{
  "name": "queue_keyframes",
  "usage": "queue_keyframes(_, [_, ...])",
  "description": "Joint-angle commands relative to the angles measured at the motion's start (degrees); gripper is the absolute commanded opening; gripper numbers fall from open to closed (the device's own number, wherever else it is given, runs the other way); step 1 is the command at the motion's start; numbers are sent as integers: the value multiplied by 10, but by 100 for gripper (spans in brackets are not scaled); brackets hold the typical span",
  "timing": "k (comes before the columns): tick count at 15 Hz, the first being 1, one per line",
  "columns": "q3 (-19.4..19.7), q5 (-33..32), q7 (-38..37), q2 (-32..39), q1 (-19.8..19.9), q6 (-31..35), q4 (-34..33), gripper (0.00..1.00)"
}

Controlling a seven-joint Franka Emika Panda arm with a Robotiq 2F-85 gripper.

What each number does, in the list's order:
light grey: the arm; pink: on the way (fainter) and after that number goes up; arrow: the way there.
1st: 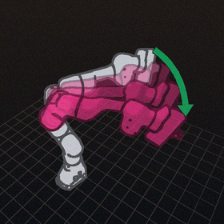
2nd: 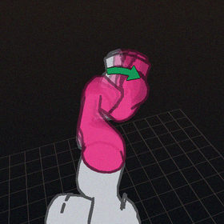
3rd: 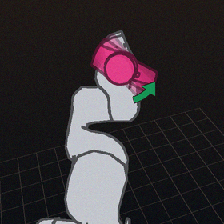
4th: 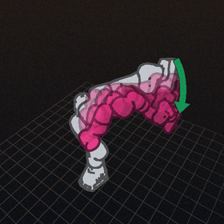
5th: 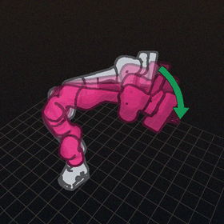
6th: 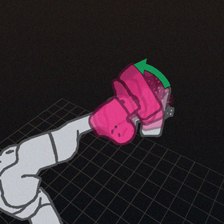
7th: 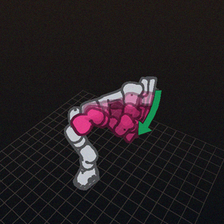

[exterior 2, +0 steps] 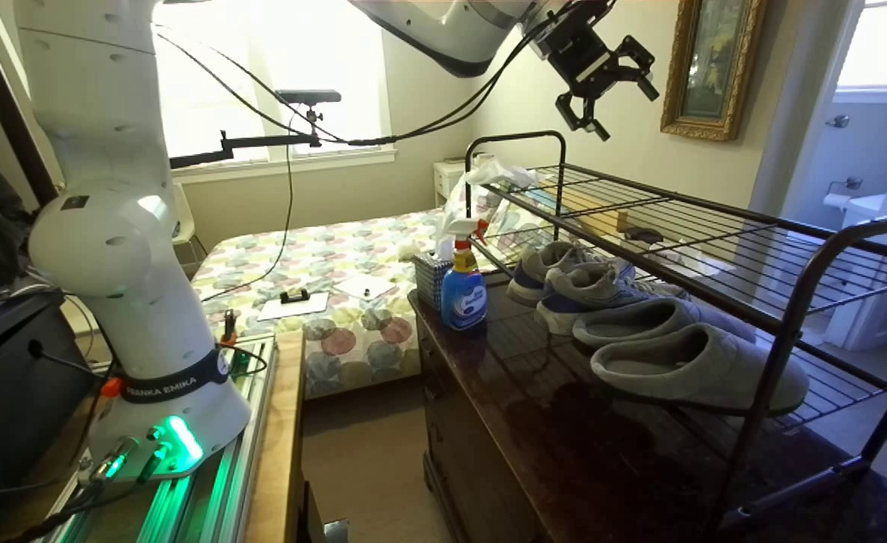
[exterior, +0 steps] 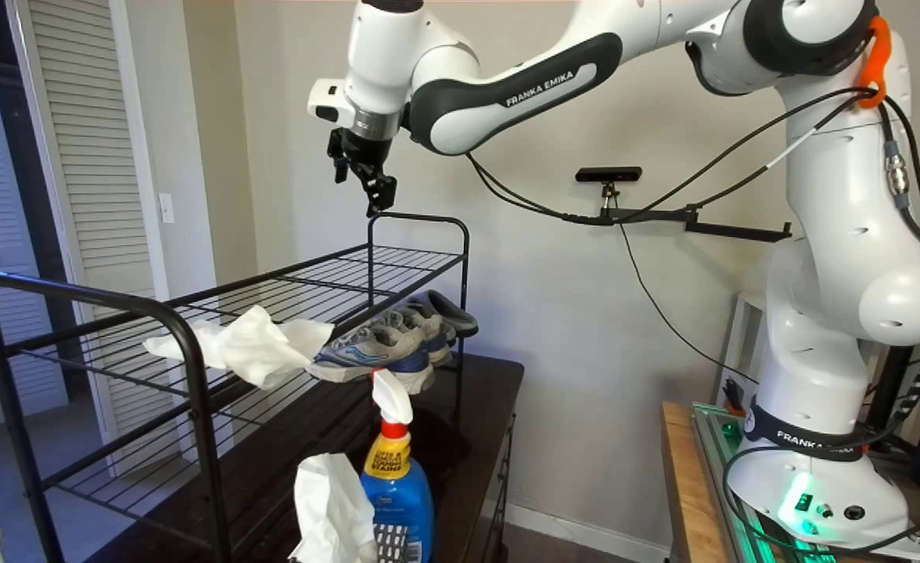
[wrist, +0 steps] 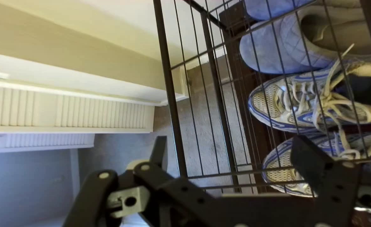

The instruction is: Move the rack backwards

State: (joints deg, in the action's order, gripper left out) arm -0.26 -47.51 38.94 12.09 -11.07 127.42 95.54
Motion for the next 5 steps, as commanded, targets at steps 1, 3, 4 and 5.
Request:
queue_keyframes(1, [-20,-14,-11,-10,19,-4,9,100])
queue_keyframes(3, [-21,-18,-18,-25,20,-4,24,100])
queue_keyframes(4, [-22,-18,-19,-28,20,-4,27,100])
queue_keyframes(5, [-23,-18,-20,-29,20,-4,30,100])
